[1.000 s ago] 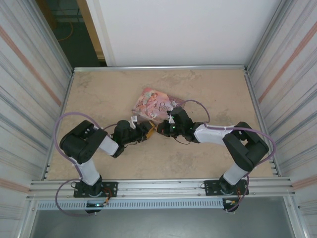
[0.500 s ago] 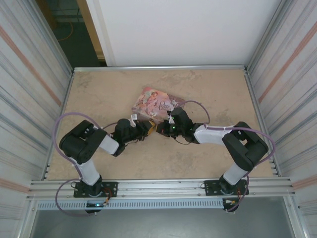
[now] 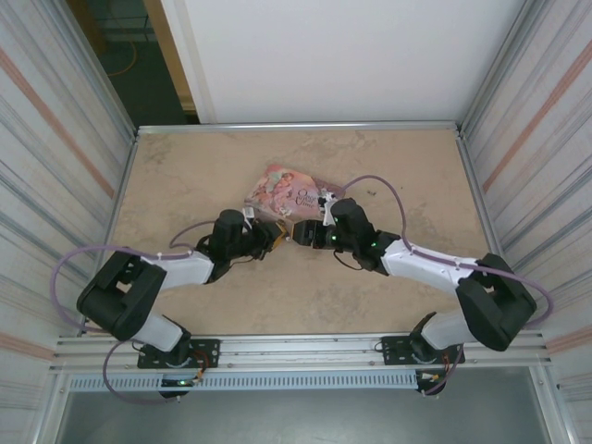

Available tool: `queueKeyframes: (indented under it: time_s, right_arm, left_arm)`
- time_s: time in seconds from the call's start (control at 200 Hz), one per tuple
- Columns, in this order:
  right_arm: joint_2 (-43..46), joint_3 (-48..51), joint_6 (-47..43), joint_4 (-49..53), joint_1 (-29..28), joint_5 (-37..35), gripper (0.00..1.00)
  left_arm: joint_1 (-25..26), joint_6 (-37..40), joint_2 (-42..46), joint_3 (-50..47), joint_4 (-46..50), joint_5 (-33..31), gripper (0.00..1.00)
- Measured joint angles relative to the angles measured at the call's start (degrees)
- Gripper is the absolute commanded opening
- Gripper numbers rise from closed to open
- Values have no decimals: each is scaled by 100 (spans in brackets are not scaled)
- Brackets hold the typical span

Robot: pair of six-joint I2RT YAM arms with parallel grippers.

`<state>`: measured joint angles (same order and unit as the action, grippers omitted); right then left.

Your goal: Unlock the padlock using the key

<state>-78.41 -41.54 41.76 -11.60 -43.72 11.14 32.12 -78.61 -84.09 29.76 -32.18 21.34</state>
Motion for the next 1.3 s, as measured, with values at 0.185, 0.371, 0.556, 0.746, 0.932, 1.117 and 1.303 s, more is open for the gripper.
queueKeyframes:
  time_s: [0.185, 0.371, 0.556, 0.746, 0.932, 1.117, 1.303]
  right_arm:
    - [284, -127, -1440, 485, -505, -732, 69]
    - [382, -214, -3080, 525, -979, -1377, 70]
    - [525, 162, -4931, -70, -1187, -1725, 72]
    - [570, 466, -6443, -234, -1220, -1963, 74]
    - [570, 470, -7228, -385, -1220, -2175, 74]
    - [557, 470, -7416, -501, -1329, -2184, 72]
    - [341, 470, -7396, -636, -1447, -2184, 65]
  left_arm:
    - [0, 177, 291, 535, 1139, 4, 0]
    - [-20, 245, 289, 1147, 2365, 74, 0]
    - [-28, 85, 245, 1453, 3399, 129, 0]
    - [-28, -33, 216, 1952, 4564, 116, 0]
    - [-28, -330, 214, 2122, 5097, 120, 0]
    - [-28, -625, 214, 2122, 5228, 249, 0]
    - [-28, -737, 214, 2122, 5261, 264, 0]
